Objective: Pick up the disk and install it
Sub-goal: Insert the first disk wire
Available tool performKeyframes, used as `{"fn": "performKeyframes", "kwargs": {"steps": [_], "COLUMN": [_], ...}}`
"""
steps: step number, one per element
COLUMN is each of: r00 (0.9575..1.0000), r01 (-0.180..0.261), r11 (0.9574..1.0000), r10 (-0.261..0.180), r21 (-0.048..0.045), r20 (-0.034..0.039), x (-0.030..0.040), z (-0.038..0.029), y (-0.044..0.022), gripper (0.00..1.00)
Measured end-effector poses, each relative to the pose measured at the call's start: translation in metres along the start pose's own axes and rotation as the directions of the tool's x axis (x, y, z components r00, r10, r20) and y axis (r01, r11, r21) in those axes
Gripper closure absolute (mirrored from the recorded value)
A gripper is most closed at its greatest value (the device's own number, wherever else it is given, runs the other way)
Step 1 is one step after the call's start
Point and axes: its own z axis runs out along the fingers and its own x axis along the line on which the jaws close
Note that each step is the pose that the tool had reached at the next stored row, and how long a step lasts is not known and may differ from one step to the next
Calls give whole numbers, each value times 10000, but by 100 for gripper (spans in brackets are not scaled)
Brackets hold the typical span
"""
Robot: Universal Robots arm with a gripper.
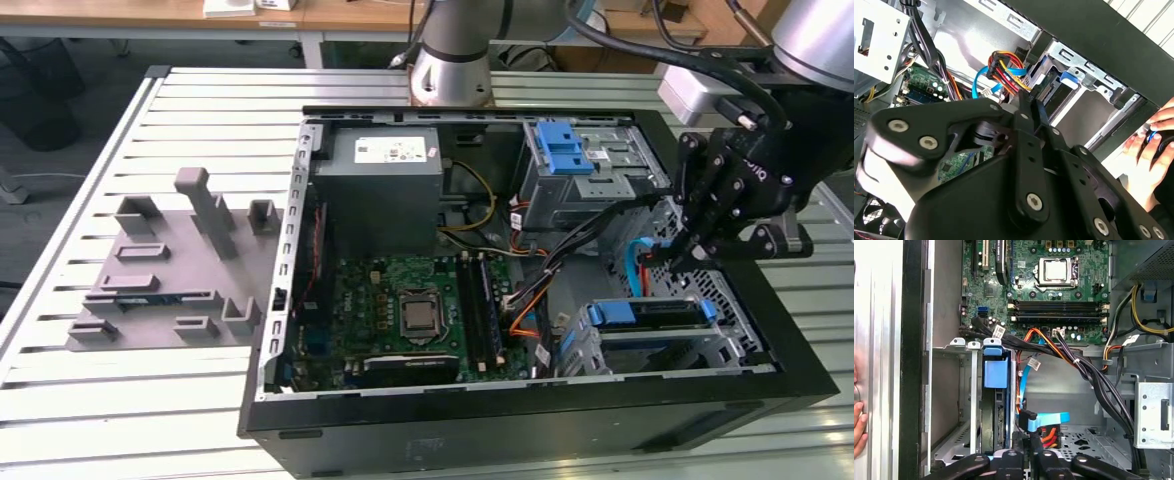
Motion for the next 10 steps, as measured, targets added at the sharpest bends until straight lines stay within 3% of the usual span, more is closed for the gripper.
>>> {"fn": "performKeyframes", "kwargs": {"steps": [1,10], "r00": [10000,10000], "r01": [0,1], "r11": [10000,10000], "r10": [0,-1], "r21": [0,-14], "r20": [0,0], "x": [0,-1], "z": [0,7], "y": [0,-1], "gripper": [83,84]}}
